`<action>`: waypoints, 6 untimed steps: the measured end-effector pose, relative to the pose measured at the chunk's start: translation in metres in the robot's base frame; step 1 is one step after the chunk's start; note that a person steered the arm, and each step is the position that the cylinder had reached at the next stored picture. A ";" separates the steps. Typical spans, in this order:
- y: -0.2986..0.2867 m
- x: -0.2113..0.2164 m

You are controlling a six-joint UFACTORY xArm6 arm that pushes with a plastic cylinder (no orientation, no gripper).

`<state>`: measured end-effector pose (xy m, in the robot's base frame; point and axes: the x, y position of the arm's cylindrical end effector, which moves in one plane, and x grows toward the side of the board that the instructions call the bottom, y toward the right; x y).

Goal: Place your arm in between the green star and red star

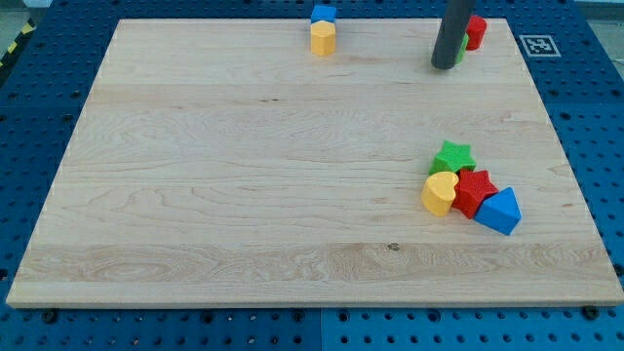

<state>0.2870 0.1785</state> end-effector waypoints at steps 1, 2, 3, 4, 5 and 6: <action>0.000 -0.015; 0.001 -0.018; -0.007 -0.017; -0.076 0.025; -0.142 0.098; -0.139 0.175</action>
<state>0.4624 0.0398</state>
